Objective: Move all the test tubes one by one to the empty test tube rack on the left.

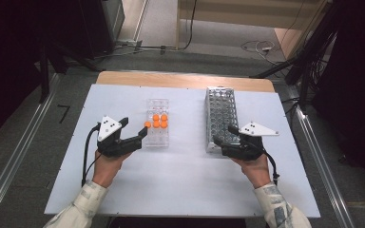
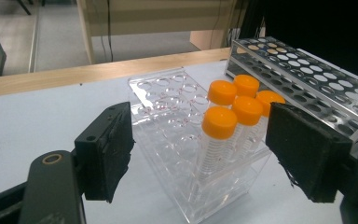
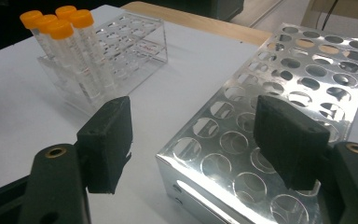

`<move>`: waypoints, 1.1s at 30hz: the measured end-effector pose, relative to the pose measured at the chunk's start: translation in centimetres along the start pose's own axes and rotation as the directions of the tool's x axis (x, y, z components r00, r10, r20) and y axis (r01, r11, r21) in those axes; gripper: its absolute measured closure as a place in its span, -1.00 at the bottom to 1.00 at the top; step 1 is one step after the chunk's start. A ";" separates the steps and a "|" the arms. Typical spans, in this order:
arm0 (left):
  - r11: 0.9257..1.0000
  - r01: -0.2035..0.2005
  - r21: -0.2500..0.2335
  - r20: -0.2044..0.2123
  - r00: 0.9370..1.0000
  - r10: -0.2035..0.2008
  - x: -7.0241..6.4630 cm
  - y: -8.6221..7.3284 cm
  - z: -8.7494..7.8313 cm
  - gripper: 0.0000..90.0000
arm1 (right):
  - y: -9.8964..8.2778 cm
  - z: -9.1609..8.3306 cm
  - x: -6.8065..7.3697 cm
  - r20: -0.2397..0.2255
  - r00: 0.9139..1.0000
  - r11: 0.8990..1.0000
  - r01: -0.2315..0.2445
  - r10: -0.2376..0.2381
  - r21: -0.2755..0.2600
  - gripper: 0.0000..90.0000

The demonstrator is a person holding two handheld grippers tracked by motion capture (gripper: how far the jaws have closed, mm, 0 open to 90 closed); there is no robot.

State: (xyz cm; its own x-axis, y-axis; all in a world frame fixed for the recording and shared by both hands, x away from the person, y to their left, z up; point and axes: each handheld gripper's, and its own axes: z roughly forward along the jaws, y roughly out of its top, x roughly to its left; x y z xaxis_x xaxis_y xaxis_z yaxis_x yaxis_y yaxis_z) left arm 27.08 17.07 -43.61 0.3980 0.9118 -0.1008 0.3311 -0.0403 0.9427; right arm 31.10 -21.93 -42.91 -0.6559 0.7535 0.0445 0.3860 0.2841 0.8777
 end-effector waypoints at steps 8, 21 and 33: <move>1.000 0.002 0.004 -0.016 1.000 -0.002 0.3 -0.5 -0.5 -0.49 | -0.4 -0.6 -0.6 0.016 1.000 1.000 -0.011 0.011 -0.002 -0.40; 1.000 0.010 0.013 -0.039 0.999 -0.009 1.0 -1.1 -1.2 -0.52 | -1.1 -1.5 -1.5 0.050 0.998 1.000 -0.027 0.027 -0.011 -0.41; 1.000 0.011 0.029 -0.076 0.997 -0.009 1.7 -2.0 -2.0 -0.54 | -2.3 -3.2 -3.0 0.093 0.994 0.998 -0.054 0.056 -0.024 -0.43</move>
State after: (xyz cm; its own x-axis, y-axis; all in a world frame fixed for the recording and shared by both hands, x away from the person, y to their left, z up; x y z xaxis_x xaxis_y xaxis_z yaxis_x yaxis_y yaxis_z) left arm 25.41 19.50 -45.03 0.3293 0.9405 -0.0845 0.3598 -0.0422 0.9321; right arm 30.08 -26.73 -43.57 -0.5699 0.8203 0.0487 0.4050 0.2289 0.8852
